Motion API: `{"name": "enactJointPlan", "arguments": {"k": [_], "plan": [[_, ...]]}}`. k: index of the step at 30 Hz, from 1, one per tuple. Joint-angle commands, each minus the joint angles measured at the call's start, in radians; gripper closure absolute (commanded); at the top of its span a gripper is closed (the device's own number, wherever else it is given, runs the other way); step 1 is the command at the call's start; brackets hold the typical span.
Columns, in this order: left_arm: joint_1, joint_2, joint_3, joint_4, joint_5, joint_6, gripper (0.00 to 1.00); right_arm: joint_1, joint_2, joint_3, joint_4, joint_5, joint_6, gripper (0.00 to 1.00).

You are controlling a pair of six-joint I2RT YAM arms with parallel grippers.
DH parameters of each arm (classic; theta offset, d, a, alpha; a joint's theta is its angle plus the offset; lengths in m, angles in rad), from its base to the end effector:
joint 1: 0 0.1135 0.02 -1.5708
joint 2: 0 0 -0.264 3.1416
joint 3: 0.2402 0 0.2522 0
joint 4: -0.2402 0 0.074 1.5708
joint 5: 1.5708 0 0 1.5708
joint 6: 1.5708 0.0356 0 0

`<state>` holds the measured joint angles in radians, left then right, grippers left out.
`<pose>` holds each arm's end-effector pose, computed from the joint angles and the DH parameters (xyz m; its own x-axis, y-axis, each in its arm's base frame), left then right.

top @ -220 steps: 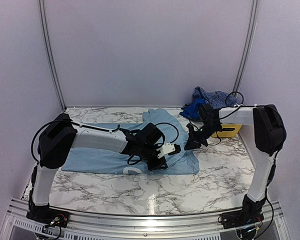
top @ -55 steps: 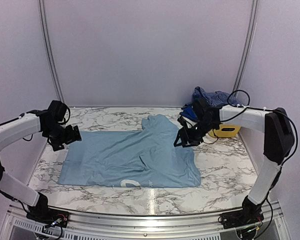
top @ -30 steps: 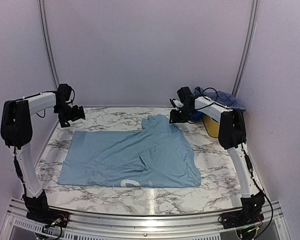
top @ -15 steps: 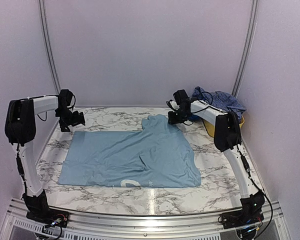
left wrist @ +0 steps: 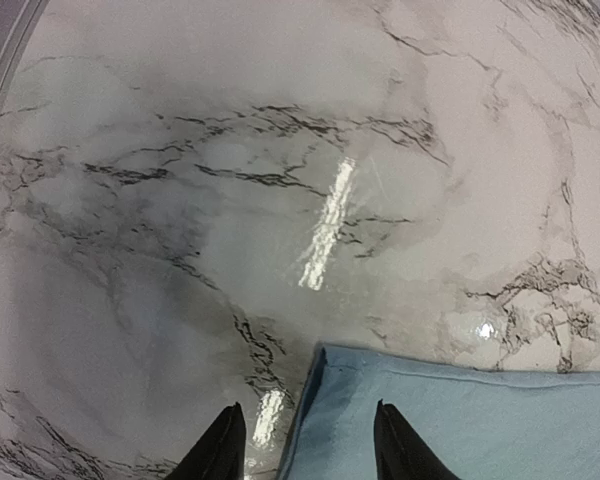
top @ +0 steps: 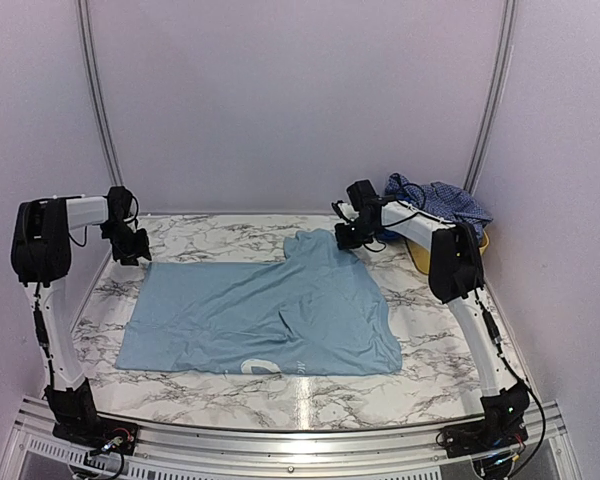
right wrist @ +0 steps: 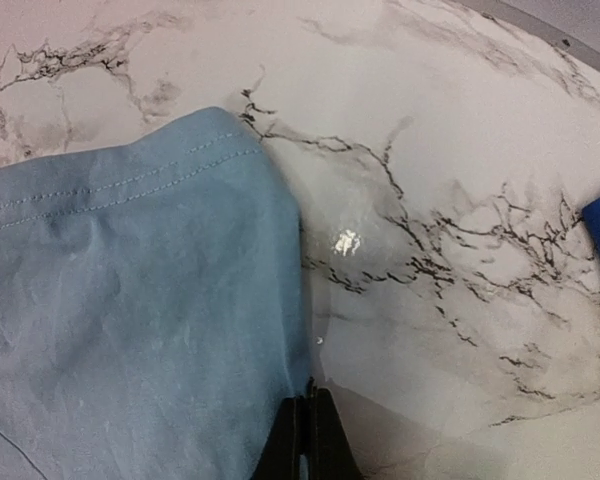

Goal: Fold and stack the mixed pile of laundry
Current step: Fold the 1/3-folded T-shirt at the center of the board.

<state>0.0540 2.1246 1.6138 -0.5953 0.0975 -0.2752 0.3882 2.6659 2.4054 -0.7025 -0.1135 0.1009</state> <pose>0.4504 0.0209 0.1728 -0.8563 -0.3171 -0.4076 -0.2523 0.9456 -0.2055 0.5254 0.2192 0.1395 -0.7999 -0.2190 -0.5588 -0.3572 0.9219 0.1500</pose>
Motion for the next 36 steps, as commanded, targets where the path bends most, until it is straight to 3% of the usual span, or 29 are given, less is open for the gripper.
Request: {"name": "enactJointPlan", "arguments": {"k": [1,13,18,21,36], "plan": [[0.017,0.025,-0.007,0.038,0.031,0.063,0.59,-0.018,-0.061,-0.026,0.011,-0.065,0.035,1.00],[0.017,0.102,-0.016,0.102,0.143,0.042,0.67,-0.046,-0.061,-0.028,0.043,-0.169,0.086,1.00],[0.015,0.109,0.003,0.121,0.175,0.037,0.83,-0.056,-0.072,-0.025,0.055,-0.188,0.103,1.00],[0.016,0.102,0.015,0.120,0.180,0.041,0.99,-0.064,-0.082,-0.023,0.061,-0.198,0.113,1.00],[0.017,0.039,-0.002,0.129,0.160,0.043,1.00,-0.082,-0.121,-0.029,0.094,-0.247,0.127,1.00]]}}
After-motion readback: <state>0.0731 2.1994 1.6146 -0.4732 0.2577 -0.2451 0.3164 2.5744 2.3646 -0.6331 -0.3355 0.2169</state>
